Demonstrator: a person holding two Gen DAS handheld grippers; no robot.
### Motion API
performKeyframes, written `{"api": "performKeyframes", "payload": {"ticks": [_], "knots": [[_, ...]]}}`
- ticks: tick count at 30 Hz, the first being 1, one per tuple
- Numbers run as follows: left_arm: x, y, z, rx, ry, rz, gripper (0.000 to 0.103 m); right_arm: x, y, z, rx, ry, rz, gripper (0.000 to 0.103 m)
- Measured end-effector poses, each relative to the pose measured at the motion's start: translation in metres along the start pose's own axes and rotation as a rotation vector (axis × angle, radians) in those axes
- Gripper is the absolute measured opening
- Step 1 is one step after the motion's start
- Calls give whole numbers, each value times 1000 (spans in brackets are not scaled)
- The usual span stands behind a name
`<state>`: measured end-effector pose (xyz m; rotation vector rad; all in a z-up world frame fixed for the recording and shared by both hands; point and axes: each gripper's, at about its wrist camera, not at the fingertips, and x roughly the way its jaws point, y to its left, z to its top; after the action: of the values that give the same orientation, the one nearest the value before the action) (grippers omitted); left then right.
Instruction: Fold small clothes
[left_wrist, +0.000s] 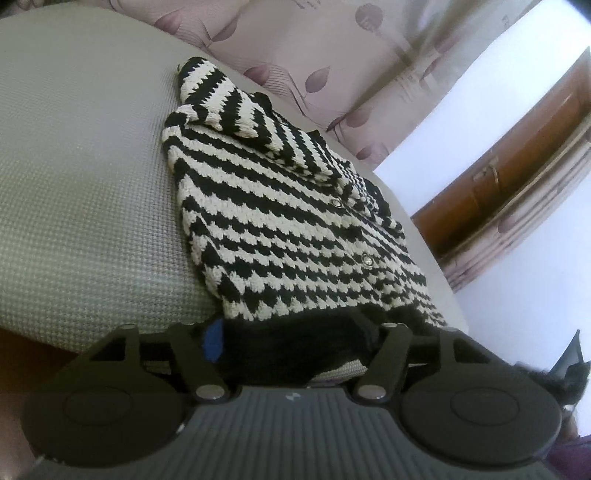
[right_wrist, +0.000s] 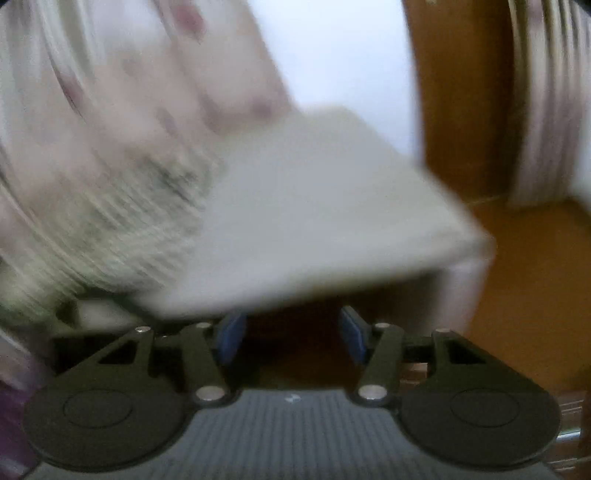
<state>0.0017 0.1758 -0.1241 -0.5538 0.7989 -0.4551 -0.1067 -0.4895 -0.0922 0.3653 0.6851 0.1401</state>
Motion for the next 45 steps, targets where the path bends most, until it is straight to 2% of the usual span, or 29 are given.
{"api": "performKeyframes", "payload": {"ticks": [2, 4, 7, 10, 13, 15, 17, 18, 21, 23, 27, 28, 31, 33, 35, 36, 37, 38, 41, 45], "knots": [[0, 2, -1, -21, -8, -6, 65, 19, 13, 4, 43, -30, 150, 60], [-1, 5, -1, -46, -16, -13, 65, 53, 29, 7, 30, 6, 239, 63], [-3, 5, -1, -51, -24, -13, 65, 110, 56, 5, -38, 84, 284, 63], [-2, 4, -1, -42, -30, -11, 64, 157, 67, 1, -1, 146, 332, 63], [-1, 5, -3, -45, -31, -18, 61, 177, 77, -10, 24, 161, 360, 64], [0, 7, -3, -45, -25, -26, 53, 175, 79, -17, 30, 136, 389, 61], [3, 9, -4, -40, -13, -16, 32, 174, 93, -22, -7, 137, 399, 37], [4, 9, -4, -40, -4, -7, 27, 178, 98, -23, -22, 146, 388, 23], [3, 11, -5, -35, -5, -9, 18, 194, 106, -23, -16, 146, 399, 12], [0, 12, -5, -19, -3, -11, 11, 192, 108, -21, -15, 129, 419, 12], [0, 15, -4, -16, 13, -26, 12, 183, 103, -10, 13, 94, 476, 12], [0, 15, -4, -15, 14, -21, 15, 182, 104, -8, -3, 97, 468, 12], [3, 18, -5, -50, 23, -61, 38, 190, 101, -7, 22, 149, 470, 15], [5, 16, -5, -56, 20, -67, 41, 195, 99, -9, 51, 160, 456, 16], [6, 12, -6, -34, 20, -56, 38, 200, 96, -10, 83, 162, 473, 16], [7, 10, -7, -12, 18, -42, 33, 202, 97, -11, 88, 164, 472, 16], [7, 7, -7, 13, 15, -23, 12, 205, 100, -13, 80, 173, 462, 16], [7, 4, -7, 42, 11, 4, 8, 207, 104, -16, 63, 185, 452, 15], [-1, -4, -7, 91, -63, 29, 8, 203, 112, -18, 24, 166, 468, 11], [-17, -15, 4, 93, -201, 2, 8, 187, 109, 1, 73, 84, 545, 11]]}}
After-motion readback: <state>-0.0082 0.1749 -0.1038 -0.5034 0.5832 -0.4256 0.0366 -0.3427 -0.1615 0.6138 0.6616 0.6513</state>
